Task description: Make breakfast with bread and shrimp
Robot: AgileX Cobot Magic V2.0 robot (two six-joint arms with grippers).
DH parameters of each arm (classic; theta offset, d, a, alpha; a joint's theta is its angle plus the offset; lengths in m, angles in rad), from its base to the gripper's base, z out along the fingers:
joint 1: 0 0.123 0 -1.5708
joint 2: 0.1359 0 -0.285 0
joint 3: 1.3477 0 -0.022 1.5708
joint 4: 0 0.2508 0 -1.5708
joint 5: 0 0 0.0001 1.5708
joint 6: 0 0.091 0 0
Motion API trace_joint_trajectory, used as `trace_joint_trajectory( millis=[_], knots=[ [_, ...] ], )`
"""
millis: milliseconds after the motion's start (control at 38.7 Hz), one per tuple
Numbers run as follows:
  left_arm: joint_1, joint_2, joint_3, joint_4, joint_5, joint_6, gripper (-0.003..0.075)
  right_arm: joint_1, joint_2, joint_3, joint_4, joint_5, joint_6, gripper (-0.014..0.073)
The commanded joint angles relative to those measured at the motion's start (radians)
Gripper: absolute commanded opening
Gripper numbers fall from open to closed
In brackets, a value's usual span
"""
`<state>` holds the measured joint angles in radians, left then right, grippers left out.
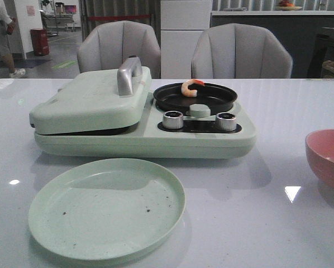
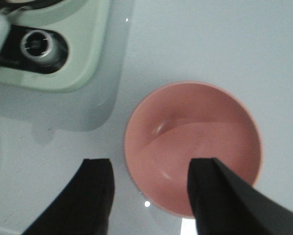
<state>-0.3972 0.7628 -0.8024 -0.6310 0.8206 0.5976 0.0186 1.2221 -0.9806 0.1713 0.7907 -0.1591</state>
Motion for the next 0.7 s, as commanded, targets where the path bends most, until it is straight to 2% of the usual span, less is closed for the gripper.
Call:
trace_joint_trajectory(
  millis=[0, 258, 672],
  knots=[
    [-0.007, -0.005, -0.028, -0.039, -0.057, 0.001, 0.0099, 0.048, -0.101, -0.024, -0.041, 0.026, 0.030, 0.0463],
    [-0.007, -0.005, -0.028, -0.039, -0.057, 0.001, 0.0099, 0.071, -0.324, 0.037, -0.171, 0.141, 0.143, 0.0463],
    [-0.007, -0.005, -0.028, -0.039, -0.057, 0.001, 0.0099, 0.071, -0.659, 0.224, -0.171, 0.190, 0.142, 0.0463]
  ],
)
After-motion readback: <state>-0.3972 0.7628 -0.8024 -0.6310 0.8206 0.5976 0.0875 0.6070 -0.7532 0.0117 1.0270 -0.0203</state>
